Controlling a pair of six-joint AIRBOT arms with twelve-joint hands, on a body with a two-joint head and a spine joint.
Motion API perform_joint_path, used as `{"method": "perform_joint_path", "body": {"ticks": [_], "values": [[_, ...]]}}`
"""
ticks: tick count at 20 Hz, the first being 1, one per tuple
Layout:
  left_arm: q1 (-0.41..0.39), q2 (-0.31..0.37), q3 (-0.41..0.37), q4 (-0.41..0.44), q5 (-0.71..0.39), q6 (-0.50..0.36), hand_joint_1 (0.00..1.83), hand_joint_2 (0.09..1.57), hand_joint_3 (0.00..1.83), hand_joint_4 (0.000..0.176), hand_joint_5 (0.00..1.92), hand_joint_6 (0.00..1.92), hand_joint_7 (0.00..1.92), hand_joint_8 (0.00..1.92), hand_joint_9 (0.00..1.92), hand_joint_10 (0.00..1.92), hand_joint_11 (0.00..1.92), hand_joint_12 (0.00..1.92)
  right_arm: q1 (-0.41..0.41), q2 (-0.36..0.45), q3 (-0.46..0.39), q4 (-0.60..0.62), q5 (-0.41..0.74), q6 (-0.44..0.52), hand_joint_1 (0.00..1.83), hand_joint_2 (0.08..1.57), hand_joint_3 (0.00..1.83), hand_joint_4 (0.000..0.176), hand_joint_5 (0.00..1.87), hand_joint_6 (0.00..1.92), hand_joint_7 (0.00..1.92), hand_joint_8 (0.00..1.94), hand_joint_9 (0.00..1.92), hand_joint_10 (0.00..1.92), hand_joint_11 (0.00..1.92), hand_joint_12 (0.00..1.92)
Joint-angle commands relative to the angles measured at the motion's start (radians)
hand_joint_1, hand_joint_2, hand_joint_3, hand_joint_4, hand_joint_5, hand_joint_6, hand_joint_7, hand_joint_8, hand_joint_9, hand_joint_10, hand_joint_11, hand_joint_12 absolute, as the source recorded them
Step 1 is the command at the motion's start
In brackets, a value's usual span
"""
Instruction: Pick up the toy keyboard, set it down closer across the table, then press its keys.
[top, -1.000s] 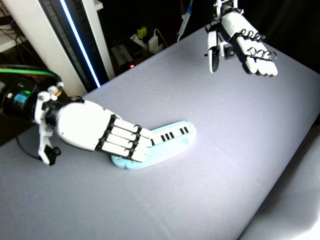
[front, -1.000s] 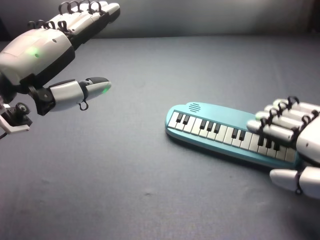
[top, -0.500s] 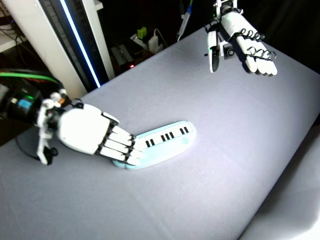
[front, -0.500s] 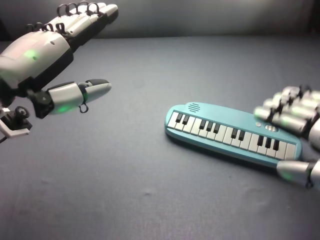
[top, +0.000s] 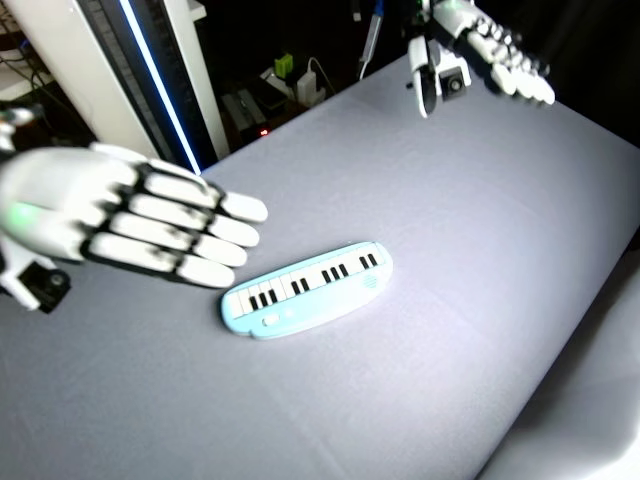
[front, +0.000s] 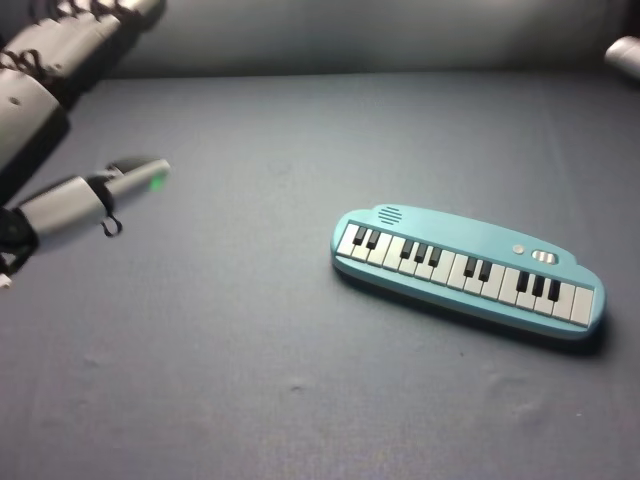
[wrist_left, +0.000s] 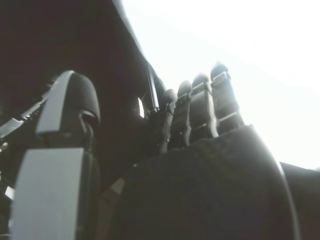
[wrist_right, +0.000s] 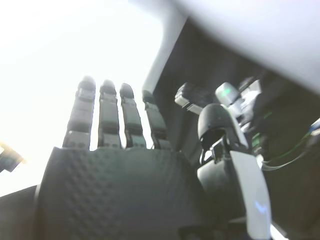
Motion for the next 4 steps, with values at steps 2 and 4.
{"method": "perform_joint_path", "body": {"ticks": [2, 4], "values": [[0.006, 0.016, -0.015, -0.018, -0.229, 0.019, 0.32, 1.40, 0.02, 0.087, 0.00, 0.00, 0.00, 0.00, 0.00, 0.00, 0.00, 0.00, -0.039, 0.021, -0.015, 0.019, 0.278, 0.008, 0.14, 1.35, 0.00, 0.079, 0.00, 0.00, 0.00, 0.00, 0.00, 0.00, 0.00, 0.00], [0.016, 0.020, -0.028, -0.023, -0.287, 0.031, 0.22, 1.35, 0.00, 0.082, 0.00, 0.00, 0.00, 0.00, 0.00, 0.00, 0.00, 0.00, -0.098, 0.024, -0.020, 0.045, 0.378, 0.032, 0.18, 1.35, 0.00, 0.058, 0.00, 0.00, 0.00, 0.00, 0.00, 0.00, 0.00, 0.00]]}}
